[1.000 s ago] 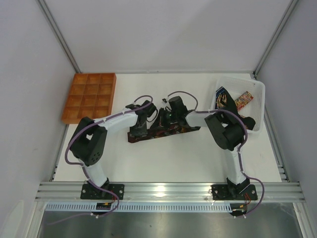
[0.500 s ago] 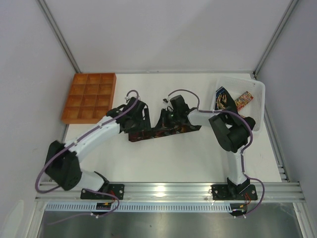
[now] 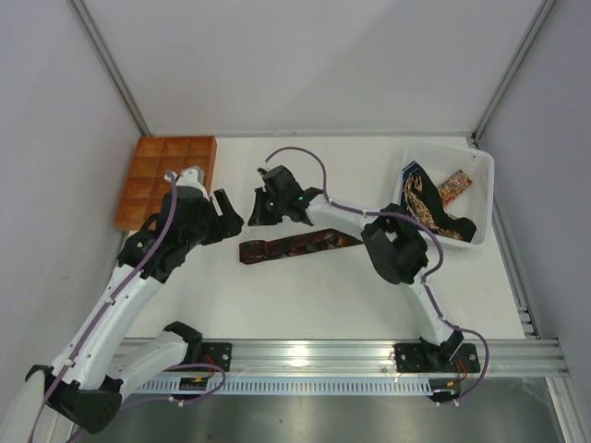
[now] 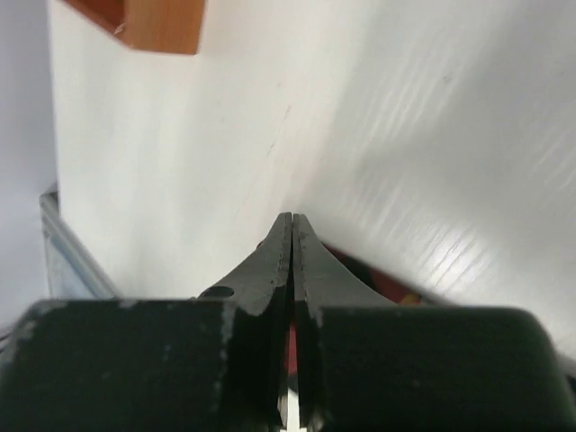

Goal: Roll the ties
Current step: Roll the tie

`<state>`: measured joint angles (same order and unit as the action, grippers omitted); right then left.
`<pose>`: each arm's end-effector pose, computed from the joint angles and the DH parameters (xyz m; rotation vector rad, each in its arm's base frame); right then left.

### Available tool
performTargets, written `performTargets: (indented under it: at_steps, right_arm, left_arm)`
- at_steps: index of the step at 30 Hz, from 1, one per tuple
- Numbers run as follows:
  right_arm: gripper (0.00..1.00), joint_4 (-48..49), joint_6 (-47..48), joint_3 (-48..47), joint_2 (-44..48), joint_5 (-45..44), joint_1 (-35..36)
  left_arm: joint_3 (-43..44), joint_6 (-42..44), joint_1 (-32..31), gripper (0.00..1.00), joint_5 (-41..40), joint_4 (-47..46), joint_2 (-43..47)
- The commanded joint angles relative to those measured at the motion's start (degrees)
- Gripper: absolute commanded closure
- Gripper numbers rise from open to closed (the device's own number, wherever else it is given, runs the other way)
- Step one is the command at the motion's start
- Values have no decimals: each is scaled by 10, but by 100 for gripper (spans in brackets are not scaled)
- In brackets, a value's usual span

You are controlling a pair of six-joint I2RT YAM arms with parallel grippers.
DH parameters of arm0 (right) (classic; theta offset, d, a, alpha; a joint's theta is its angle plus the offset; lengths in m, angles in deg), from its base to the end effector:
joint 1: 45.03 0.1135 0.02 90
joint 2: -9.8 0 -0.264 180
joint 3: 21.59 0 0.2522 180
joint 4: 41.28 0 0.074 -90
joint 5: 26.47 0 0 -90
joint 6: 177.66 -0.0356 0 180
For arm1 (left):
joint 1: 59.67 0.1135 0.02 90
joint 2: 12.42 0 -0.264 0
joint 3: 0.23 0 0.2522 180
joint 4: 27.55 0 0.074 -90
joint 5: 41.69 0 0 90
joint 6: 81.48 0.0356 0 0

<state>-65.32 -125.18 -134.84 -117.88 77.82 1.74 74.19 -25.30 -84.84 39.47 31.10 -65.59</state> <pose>0.3433 0.3780 0.1921 -0.3439 2.4199 1.0169 0.1684 -0.0731 0.3499 -0.2545 2.2290 -0.3947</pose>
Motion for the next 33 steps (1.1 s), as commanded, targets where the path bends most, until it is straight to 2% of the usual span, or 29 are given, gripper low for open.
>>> performTargets:
  at_steps: [1,6,11,14,16,20,26,28,30,32,33]
  right_arm:
    - [100,-74,1,-76,-62,-80,3]
    - [100,-122,12,-163,-124,-75,6]
    - [100,-145,20,-162,-133,-53,13]
    - [100,-138,25,-117,-118,-38,15]
    - [100,-134,32,-79,-98,-32,18]
    - [100,-120,45,-13,-60,2,17]
    - [100,-104,61,80,-5,39,11]
    - [100,-88,59,106,11,49,6]
    - [100,-66,57,146,37,65,-4]
    - [100,-53,58,165,67,75,-21]
    - [100,-48,57,183,80,79,-30]
  left_arm:
    - [-5,30,15,23,-2,20,6]
    - [-10,48,28,24,12,22,-1]
    - [-7,67,49,24,40,13,-8]
    - [8,87,63,27,70,20,-26]
    - [13,108,71,26,124,11,-30]
    - [24,163,75,23,180,-10,-22]
    - [39,216,75,21,209,-13,-38]
    - [34,230,75,19,208,-11,-43]
    - [22,256,70,9,207,-9,-48]
    - [7,279,44,2,190,-11,-52]
    - [2,285,18,1,162,-14,-55]
